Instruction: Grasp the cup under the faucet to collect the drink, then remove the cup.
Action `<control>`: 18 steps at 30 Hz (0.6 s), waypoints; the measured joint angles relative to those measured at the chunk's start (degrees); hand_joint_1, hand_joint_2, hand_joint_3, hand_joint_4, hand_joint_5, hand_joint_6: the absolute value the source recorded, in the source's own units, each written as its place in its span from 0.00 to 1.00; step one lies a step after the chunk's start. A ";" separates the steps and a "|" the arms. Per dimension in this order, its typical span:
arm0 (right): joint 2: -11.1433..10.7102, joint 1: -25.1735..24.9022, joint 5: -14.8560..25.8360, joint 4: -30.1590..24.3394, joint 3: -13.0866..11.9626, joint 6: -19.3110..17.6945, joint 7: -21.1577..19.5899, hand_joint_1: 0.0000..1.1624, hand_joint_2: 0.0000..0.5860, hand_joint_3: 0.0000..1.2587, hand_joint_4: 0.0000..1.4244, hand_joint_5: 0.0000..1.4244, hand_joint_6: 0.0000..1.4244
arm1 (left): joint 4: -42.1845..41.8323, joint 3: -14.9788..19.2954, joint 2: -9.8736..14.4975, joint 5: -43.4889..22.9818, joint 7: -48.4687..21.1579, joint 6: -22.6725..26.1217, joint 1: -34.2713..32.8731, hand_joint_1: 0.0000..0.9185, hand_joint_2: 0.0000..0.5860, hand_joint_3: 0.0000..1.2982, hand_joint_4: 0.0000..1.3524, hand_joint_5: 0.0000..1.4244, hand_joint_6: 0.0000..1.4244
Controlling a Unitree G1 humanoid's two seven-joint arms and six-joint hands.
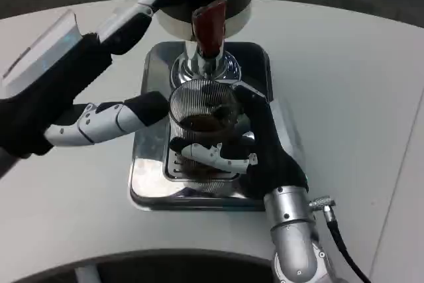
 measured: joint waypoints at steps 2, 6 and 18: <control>0.00 0.03 -0.36 0.00 0.08 0.00 -0.15 0.93 0.20 0.53 0.62 0.65 0.86 | -0.08 0.04 0.09 0.00 -0.04 0.00 0.79 0.00 0.34 0.00 0.00 0.03 0.00; 0.00 0.19 -0.64 -0.08 0.13 0.00 -0.75 0.93 0.19 0.53 0.62 0.65 0.87 | -0.17 0.06 0.41 0.00 -0.21 0.01 1.51 0.00 0.34 0.00 0.00 0.03 0.00; -0.97 1.92 -1.47 -6.65 1.11 3.37 4.36 0.93 0.17 0.55 0.62 0.65 0.89 | -2.90 1.03 1.25 -0.34 -0.21 0.85 5.91 0.00 0.34 0.00 0.00 0.02 0.00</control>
